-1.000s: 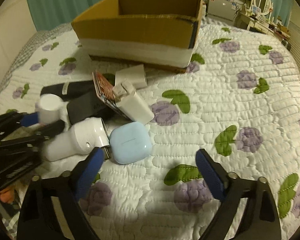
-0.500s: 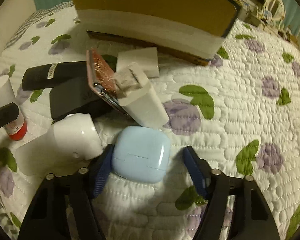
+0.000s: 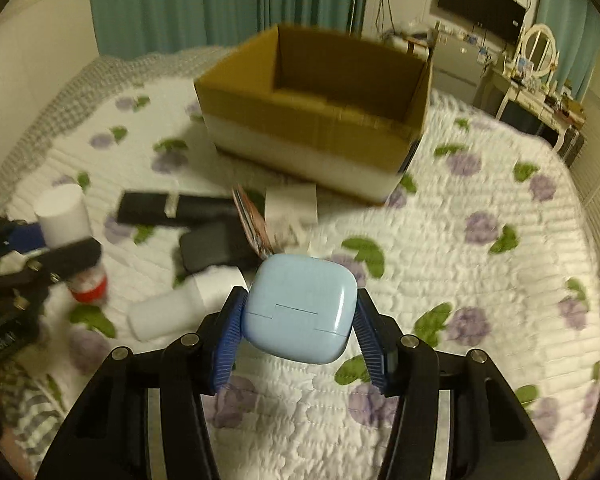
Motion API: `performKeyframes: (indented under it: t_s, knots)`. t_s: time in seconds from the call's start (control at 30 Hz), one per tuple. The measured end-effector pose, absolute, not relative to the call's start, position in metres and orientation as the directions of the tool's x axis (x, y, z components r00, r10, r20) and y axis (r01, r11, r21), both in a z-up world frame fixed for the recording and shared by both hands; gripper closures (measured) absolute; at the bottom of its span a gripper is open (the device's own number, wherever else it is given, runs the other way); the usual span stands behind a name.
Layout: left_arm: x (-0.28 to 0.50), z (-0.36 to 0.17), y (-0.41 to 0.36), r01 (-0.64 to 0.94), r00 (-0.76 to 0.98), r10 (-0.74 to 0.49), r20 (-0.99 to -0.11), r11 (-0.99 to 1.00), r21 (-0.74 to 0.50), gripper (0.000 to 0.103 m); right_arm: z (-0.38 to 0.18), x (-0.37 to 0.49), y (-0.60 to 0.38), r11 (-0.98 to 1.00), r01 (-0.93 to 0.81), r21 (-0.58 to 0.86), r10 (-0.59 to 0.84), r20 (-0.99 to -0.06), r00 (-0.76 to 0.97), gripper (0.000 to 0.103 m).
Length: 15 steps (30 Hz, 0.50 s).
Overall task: Organize rigid objects
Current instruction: 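Grasp the white pill bottle with left tool while right tool grasps the blue earbud case, then carry both items over the box and open both tools to drop them in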
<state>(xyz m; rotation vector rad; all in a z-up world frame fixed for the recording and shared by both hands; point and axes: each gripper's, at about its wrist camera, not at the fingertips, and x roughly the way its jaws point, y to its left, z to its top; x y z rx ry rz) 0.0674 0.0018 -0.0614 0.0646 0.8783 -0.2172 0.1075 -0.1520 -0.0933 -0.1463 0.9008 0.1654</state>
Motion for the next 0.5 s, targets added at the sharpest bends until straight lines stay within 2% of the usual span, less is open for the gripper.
performKeyframes:
  t_s: [0.27,0.5]
  knots:
    - [0.087,-0.002,-0.007,0.211,0.692,-0.192,-0.695,0.976,-0.06,0.065,-0.027,0.111,-0.154,0.973,-0.215,-0.08,0.094,-0.717,0.69,0.05]
    - [0.13,0.04,-0.019,0.225,0.752,-0.182,-0.634,0.974,-0.012,0.065,0.018,0.149,-0.166,0.974,-0.212,-0.075,0.111,-0.66,0.743,0.05]
